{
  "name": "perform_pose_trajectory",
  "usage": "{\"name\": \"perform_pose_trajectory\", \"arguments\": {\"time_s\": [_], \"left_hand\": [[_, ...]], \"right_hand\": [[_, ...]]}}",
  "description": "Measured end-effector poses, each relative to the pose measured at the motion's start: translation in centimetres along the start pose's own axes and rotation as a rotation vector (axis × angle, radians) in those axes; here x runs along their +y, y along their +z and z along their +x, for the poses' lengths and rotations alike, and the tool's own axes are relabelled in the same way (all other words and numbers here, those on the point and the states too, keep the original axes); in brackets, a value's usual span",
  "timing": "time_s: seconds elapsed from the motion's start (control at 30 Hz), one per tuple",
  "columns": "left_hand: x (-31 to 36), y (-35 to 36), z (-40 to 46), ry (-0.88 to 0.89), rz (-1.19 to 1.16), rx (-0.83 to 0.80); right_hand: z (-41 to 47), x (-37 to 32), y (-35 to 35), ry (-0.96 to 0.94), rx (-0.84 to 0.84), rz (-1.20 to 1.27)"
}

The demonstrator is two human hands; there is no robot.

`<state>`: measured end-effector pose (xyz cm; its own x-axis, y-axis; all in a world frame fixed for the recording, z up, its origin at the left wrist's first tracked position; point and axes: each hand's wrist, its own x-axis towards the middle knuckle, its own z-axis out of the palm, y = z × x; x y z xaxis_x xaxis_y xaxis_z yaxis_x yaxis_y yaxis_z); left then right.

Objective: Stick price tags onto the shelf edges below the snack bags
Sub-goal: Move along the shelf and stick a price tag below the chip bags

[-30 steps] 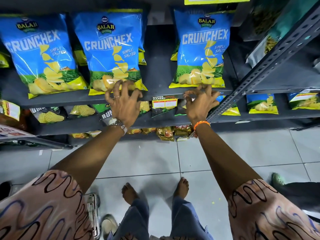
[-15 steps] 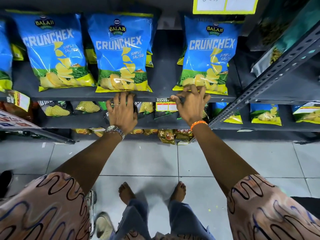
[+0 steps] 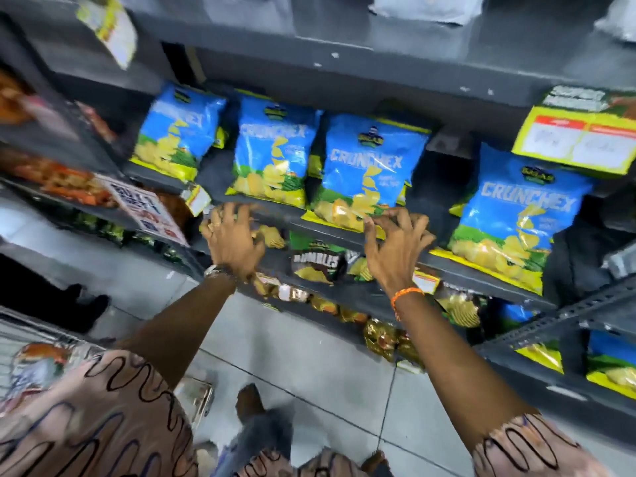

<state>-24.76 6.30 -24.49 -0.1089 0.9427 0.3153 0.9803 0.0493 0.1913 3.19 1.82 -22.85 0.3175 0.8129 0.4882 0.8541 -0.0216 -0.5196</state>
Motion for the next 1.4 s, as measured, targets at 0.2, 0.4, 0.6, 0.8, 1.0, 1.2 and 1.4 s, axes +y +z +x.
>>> {"name": "perform_pose_trajectory", "arguments": {"time_s": [0.2,0.4,0.6,0.8,1.0,1.2,1.4], "left_hand": [[-10.4,-1.3,6.7,-0.640,-0.201,0.017],[-20.9,1.5,11.7,-0.695,-0.951,-0.342],[-23.7,5.5,14.8,-0.642,-1.236,-0.538],[-23.8,8.7,16.2,-0.589,-1.239,-0.483],[-23.7,9.8,16.2,-0.613,-1.255,-0.281],[-24.7,10.2,16.5,-0.508,-1.078,-0.154],[-26.1,9.4,16.2,-0.405,-0.886,-0.058]], "right_hand": [[2.5,-11.6,6.9,-0.080,-0.147,0.036],[4.9,-22.1,16.3,-0.242,-0.436,-0.086],[7.5,-28.0,24.4,-0.391,-0.602,-0.304],[8.5,-29.6,28.8,-0.464,-0.710,-0.394],[8.4,-30.5,30.4,-0.401,-0.667,-0.346],[7.9,-30.6,30.4,-0.352,-0.638,-0.332],[5.3,-29.7,29.6,-0.154,-0.526,-0.248]]}}
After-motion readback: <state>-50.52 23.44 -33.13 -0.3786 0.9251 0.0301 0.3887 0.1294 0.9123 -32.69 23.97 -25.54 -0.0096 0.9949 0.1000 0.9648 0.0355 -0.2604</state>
